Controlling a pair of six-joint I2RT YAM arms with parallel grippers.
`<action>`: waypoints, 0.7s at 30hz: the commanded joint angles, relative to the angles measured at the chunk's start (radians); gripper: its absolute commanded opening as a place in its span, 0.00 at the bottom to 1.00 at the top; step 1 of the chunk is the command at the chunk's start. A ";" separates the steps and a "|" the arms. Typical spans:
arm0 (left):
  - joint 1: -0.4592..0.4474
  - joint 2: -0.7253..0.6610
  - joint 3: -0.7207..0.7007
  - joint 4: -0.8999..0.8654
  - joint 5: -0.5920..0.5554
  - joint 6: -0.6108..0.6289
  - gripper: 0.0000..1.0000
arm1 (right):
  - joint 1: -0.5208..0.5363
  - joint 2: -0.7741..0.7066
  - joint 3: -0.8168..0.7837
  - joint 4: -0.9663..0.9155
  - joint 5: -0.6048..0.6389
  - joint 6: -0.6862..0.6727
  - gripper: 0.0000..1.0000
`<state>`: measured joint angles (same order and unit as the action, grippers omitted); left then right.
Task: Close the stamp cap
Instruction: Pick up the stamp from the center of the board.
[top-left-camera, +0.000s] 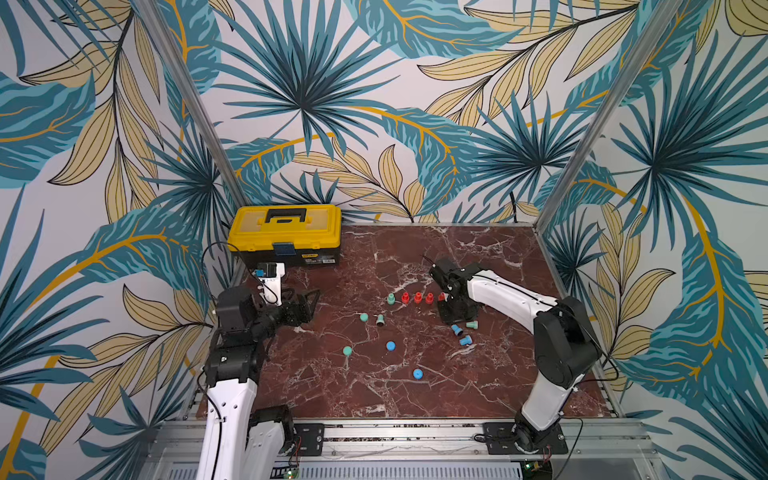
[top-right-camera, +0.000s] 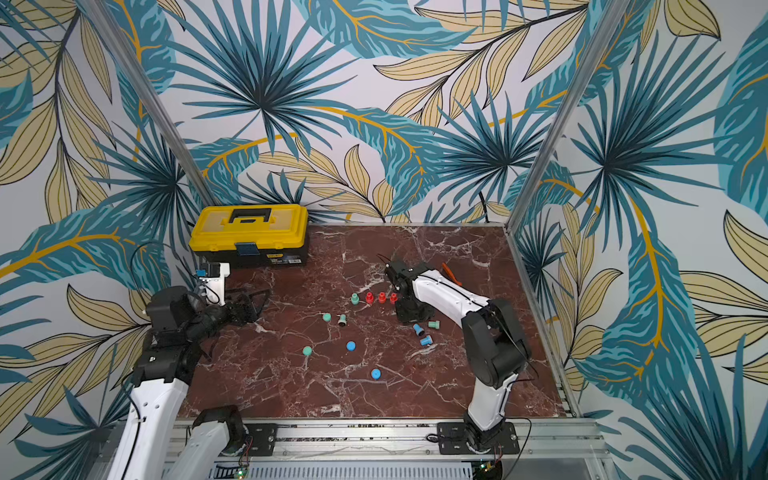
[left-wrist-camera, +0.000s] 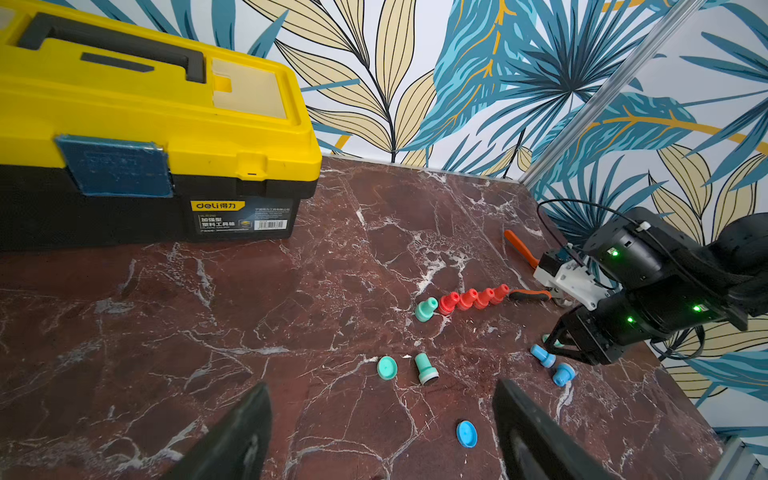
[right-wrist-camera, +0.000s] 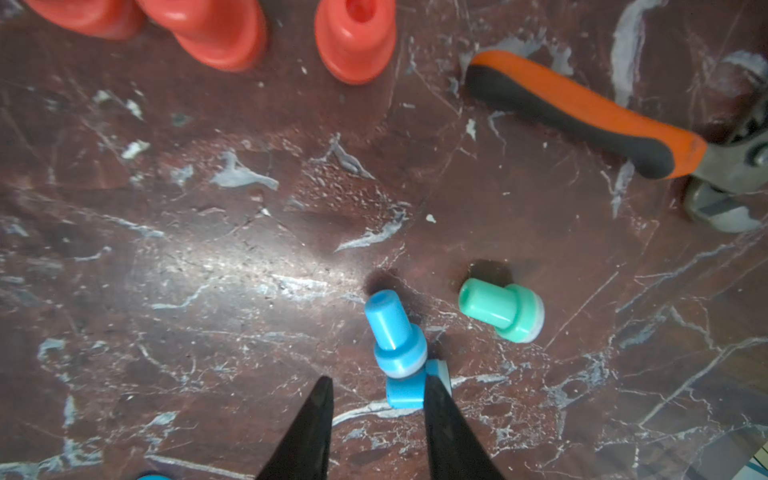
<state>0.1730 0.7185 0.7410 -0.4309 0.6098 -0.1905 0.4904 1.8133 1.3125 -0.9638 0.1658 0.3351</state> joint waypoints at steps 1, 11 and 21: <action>0.017 -0.002 -0.003 0.020 0.008 0.002 0.85 | -0.004 0.042 -0.021 0.011 -0.013 -0.026 0.40; 0.019 -0.002 -0.003 0.020 0.007 0.002 0.85 | -0.011 0.110 -0.021 0.021 0.023 -0.042 0.39; 0.021 -0.008 -0.005 0.020 0.009 0.000 0.85 | -0.016 0.145 -0.014 0.019 0.017 -0.048 0.31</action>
<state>0.1787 0.7193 0.7410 -0.4309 0.6098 -0.1909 0.4786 1.9427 1.3067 -0.9398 0.1783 0.2939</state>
